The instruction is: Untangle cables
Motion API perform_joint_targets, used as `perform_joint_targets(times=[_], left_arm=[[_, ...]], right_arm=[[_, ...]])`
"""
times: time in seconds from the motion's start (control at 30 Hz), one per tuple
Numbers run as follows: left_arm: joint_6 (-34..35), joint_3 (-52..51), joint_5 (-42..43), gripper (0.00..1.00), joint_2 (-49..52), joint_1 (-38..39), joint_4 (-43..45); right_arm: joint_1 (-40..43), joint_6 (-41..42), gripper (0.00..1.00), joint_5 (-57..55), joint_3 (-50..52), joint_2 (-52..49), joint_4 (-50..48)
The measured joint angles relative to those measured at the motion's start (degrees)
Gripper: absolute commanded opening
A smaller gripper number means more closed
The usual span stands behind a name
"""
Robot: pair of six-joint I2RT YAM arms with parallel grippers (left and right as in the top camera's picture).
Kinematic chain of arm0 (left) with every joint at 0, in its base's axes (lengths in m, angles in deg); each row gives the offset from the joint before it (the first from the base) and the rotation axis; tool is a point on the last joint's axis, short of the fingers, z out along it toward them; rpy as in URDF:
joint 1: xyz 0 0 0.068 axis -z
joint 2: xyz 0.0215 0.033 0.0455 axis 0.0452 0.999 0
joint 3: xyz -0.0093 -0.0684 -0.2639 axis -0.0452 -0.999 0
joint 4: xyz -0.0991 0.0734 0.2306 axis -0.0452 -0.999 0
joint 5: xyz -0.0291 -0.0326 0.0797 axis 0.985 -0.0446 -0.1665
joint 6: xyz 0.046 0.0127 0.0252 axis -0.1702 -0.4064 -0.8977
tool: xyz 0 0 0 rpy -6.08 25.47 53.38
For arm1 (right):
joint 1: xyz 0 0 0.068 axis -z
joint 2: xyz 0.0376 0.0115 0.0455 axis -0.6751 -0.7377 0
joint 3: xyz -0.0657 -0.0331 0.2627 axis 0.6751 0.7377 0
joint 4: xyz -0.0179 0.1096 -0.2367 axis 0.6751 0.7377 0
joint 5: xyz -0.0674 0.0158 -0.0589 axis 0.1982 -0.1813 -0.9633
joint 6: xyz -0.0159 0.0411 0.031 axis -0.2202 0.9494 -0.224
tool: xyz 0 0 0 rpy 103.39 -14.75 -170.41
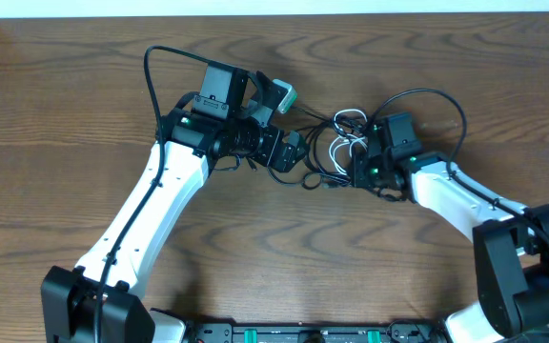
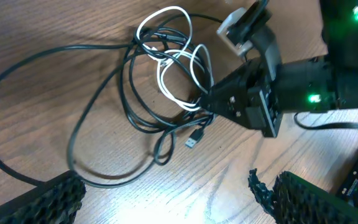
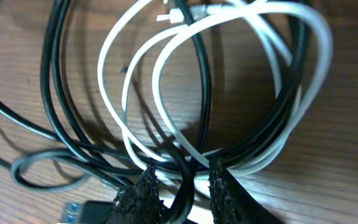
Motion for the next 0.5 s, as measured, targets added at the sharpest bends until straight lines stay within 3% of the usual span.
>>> perform_joint_targets(times=[0.17,0.23,0.27,0.3,0.5], left_arm=[[0.2,0.0,0.0,0.98,0.0,0.0,0.0],[0.3,0.0,0.0,0.98,0.0,0.0,0.0],[0.4,0.0,0.0,0.98,0.0,0.0,0.0],[0.4,0.0,0.0,0.98,0.0,0.0,0.0],[0.4,0.0,0.0,0.98,0.0,0.0,0.0]], right_arm=[[-2.5,0.0,0.25,-0.2,0.0,-0.4,-1.0],[-3.0,0.0,0.15,-0.2,0.0,-0.5,-1.6],[-3.1,0.0,0.03,-0.1,0.0,-0.5,-1.9],[-3.3,-0.3,0.01,-0.3,0.0,-0.6,-2.2],[-3.4,0.6,0.01,-1.6,0.0,-0.7,-2.7]])
